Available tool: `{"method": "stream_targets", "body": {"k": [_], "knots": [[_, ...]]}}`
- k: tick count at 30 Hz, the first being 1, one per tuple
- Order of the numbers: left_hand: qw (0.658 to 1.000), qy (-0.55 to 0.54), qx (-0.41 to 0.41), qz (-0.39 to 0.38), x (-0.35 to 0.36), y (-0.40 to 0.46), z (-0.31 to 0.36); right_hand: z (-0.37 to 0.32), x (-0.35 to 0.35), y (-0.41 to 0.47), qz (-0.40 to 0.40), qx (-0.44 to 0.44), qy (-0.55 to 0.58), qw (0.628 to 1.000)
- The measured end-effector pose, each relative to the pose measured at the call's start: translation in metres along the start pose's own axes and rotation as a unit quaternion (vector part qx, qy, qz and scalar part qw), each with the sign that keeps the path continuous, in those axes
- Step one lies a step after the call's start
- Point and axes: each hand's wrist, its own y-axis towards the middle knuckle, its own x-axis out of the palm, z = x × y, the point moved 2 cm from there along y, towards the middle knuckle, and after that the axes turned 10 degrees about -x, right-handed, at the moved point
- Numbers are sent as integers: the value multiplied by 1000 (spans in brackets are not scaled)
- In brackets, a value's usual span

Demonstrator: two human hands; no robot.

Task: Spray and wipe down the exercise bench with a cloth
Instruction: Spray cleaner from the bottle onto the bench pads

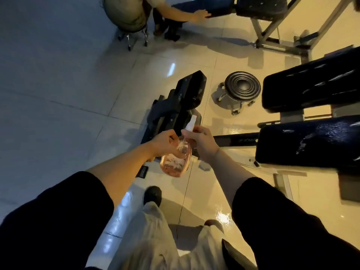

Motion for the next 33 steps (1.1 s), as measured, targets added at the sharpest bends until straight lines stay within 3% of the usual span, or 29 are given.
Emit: {"method": "stream_targets", "body": {"k": [6,13,24,33], "knots": [[993,-75,-68,59,91,-23,-34,42,-39,-37,-81,35,-74,993],[974,-183,-114,70,169,-69,-55,73,-62,-91,-151,84,-95,980],[971,-194,-91,111,189,-91,-103,102,-34,-119,-171,90,-93,977],[977,-147,-104,113,204,-33,-159,175,-44,-97,-142,88,-113,979]]}}
